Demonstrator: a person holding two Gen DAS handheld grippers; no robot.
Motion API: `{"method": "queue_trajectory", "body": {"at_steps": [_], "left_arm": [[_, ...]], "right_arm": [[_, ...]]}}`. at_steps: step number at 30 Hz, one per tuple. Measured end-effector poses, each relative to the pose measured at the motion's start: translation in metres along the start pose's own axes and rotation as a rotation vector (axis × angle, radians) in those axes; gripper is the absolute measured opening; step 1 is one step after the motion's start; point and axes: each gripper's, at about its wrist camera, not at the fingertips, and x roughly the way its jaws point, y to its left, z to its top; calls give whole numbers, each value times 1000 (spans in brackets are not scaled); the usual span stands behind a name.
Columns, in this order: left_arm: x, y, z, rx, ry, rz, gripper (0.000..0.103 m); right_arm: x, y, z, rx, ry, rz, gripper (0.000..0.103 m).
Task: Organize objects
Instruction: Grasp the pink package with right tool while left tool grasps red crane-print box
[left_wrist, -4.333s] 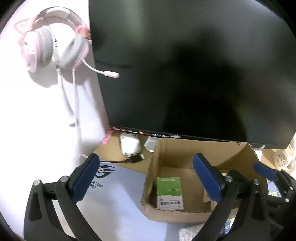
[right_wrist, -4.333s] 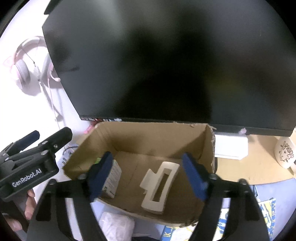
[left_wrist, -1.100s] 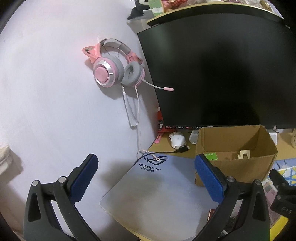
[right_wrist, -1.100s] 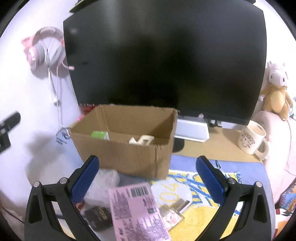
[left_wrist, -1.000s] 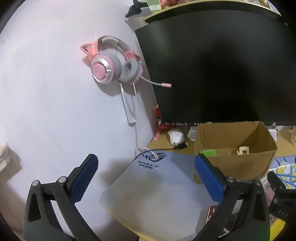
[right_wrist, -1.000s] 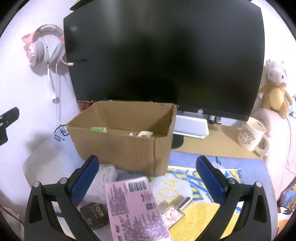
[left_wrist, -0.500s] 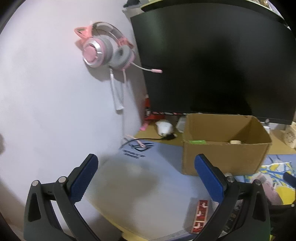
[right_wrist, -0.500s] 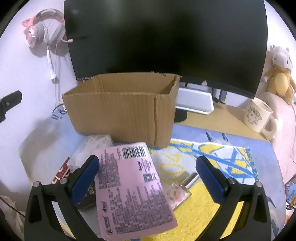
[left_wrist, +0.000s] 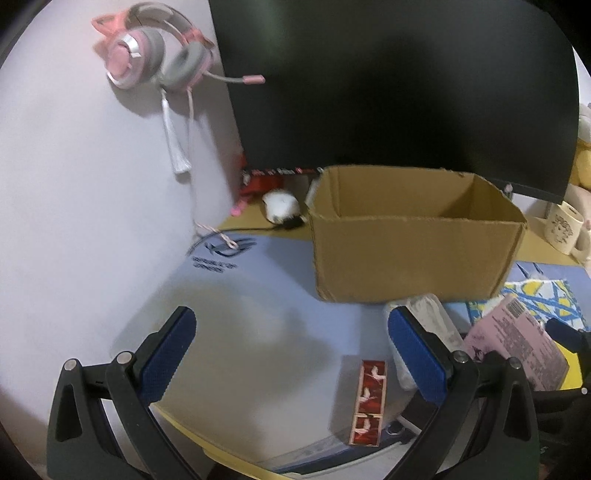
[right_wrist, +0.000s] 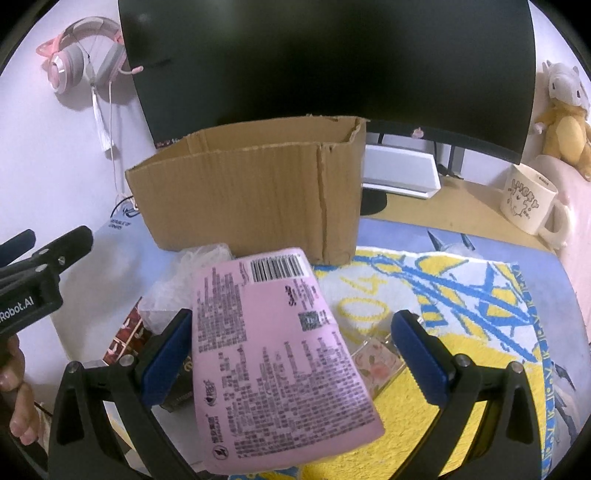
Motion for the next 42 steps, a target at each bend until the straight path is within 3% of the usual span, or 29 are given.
{"method": "queue_trajectory", "body": {"at_steps": [13, 21, 29, 42], "left_arm": [[30, 6, -20, -49, 146, -88, 103], [47, 6, -33, 1, 209, -80, 103], [53, -1, -36, 20, 249, -148, 103], [66, -6, -43, 68, 296, -96, 103]], "right_arm": [[10, 10, -8, -78, 49, -54, 103], [12, 14, -9, -116, 59, -86, 103], [12, 16, -9, -121, 60, -99, 103], [13, 22, -8, -141, 76, -88, 103]]}}
